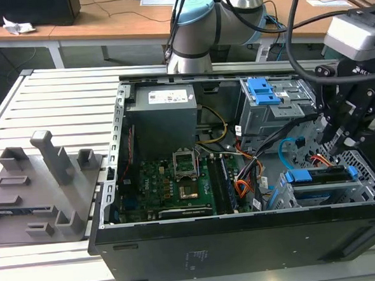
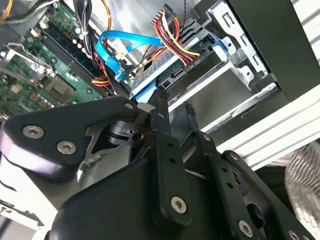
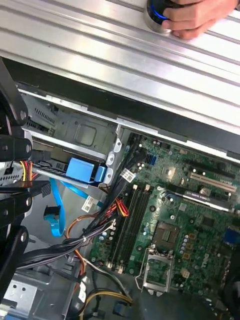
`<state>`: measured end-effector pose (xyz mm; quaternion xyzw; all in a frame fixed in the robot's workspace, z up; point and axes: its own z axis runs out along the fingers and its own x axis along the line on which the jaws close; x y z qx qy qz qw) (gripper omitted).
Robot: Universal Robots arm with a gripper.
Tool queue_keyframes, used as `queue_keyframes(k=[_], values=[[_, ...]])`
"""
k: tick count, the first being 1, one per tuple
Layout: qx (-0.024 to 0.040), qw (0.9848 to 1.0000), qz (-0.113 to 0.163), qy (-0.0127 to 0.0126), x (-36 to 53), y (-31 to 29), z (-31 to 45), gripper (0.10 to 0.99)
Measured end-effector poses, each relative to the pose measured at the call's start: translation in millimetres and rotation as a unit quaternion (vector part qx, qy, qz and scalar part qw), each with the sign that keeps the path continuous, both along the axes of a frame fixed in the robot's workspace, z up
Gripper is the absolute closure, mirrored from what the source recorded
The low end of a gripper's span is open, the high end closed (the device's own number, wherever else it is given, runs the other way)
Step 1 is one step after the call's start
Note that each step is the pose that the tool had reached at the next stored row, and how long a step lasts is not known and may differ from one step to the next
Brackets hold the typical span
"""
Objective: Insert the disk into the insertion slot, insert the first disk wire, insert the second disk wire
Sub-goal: 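Insert the second disk wire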
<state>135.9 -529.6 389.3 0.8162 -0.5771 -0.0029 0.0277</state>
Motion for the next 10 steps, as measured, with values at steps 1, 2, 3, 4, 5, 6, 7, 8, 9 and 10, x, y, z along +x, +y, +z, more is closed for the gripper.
queue_keyframes(k=[1,2,3,4,5,6,7,8,9,10], values=[[0.0000,0.9999,0.012,0.0000,0.0,0.0,0.0,0.784],[0.0000,0.9999,0.012,0.0000,0.0,0.0,0.1,0.784],[-0.0001,0.9999,0.012,0.0000,0.0,0.1,0.1,0.784],[-0.0001,0.9999,0.012,-0.0001,-0.6,4.6,-0.2,0.784],[0.0000,0.9999,0.012,0.0000,-1.9,8.5,-0.6,0.784],[0.0000,0.9999,0.012,0.0000,-3.4,10.6,-1.0,0.784],[0.0000,0.9999,0.012,0.0000,-4.6,11.7,-1.4,0.784],[-0.0001,1.0000,0.008,-0.0001,-8.2,13.5,-2.4,0.784],[0.0000,1.0000,0.007,0.0000,-9.5,14.1,-2.6,0.784],[0.0000,1.0000,0.006,0.0000,-10.8,14.5,-2.7,0.784]])
